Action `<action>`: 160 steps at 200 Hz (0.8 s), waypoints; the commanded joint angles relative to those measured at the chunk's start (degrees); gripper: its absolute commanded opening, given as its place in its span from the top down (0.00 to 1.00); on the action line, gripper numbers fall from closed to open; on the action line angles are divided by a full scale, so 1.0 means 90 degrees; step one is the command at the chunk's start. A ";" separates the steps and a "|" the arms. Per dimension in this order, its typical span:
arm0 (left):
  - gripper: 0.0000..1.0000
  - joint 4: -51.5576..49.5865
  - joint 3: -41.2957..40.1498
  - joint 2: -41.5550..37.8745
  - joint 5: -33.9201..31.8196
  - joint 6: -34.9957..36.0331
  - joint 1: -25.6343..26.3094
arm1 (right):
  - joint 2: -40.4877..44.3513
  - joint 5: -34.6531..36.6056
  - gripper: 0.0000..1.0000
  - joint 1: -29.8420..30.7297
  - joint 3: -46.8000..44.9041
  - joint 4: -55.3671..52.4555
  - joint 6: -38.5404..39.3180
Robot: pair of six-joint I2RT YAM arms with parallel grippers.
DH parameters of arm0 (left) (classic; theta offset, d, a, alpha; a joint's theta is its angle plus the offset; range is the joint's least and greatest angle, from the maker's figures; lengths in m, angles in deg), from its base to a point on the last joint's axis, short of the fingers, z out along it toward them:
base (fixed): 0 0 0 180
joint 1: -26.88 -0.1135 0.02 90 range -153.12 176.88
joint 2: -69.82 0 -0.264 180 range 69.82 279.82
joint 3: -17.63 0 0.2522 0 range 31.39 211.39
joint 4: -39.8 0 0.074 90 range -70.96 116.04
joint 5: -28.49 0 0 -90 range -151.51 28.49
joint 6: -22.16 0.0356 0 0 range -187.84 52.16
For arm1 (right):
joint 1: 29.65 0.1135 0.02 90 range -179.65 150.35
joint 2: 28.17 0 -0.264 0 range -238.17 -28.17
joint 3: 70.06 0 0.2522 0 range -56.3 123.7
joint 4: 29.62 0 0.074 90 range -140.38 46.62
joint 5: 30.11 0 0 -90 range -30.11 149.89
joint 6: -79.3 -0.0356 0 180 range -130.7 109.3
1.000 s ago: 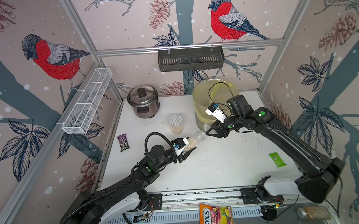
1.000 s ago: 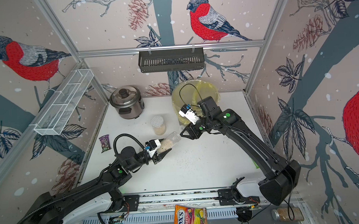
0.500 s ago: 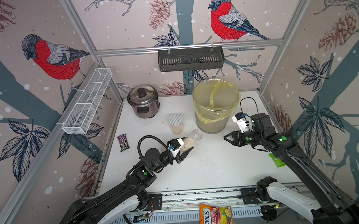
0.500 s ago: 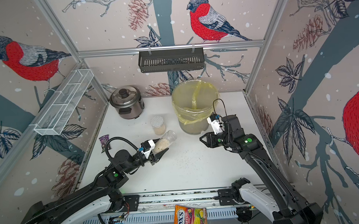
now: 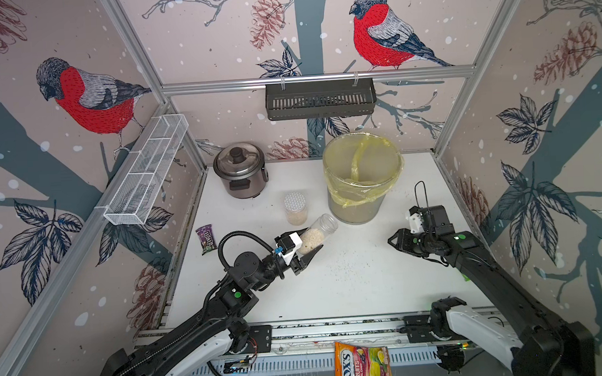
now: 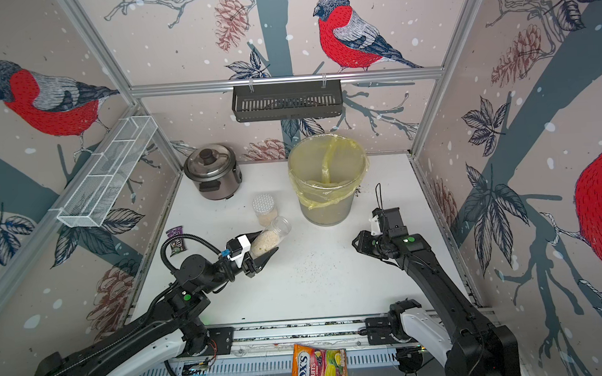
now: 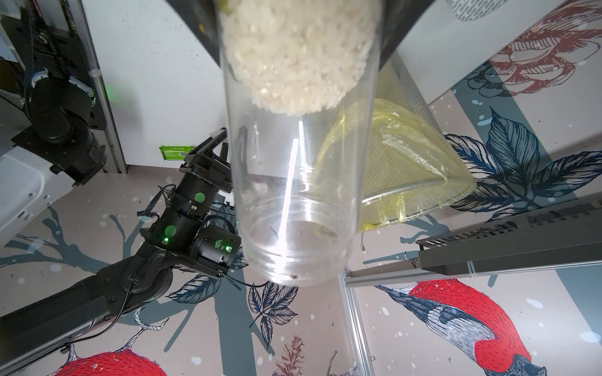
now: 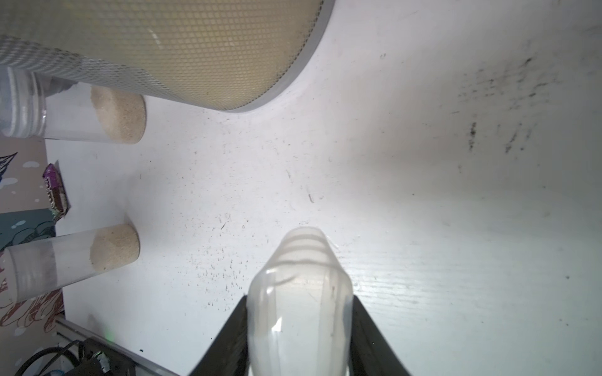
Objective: Empty moldy rice from jars
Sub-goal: Place the lid at the center of the board.
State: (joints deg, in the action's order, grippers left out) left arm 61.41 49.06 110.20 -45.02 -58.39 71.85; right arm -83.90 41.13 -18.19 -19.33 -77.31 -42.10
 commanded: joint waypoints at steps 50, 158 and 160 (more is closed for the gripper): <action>1.00 0.0442 -0.0079 0.0044 -0.0026 -0.0054 0.0023 | -0.0793 0.1387 0.64 0.0699 -0.0126 0.0110 -0.0581; 1.00 0.0601 -0.0201 -0.0084 -0.0016 -0.0152 0.0018 | -0.2088 0.2142 0.52 0.1576 -0.0114 0.0407 -0.1004; 1.00 0.0608 -0.0202 -0.0085 -0.0016 -0.0152 0.0019 | -0.2089 0.2148 0.52 0.1577 -0.0114 0.0410 -0.1004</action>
State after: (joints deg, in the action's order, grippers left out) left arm 62.68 47.49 109.94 -45.19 -59.48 72.01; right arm -102.47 58.53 -4.40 -20.07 -74.47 -49.90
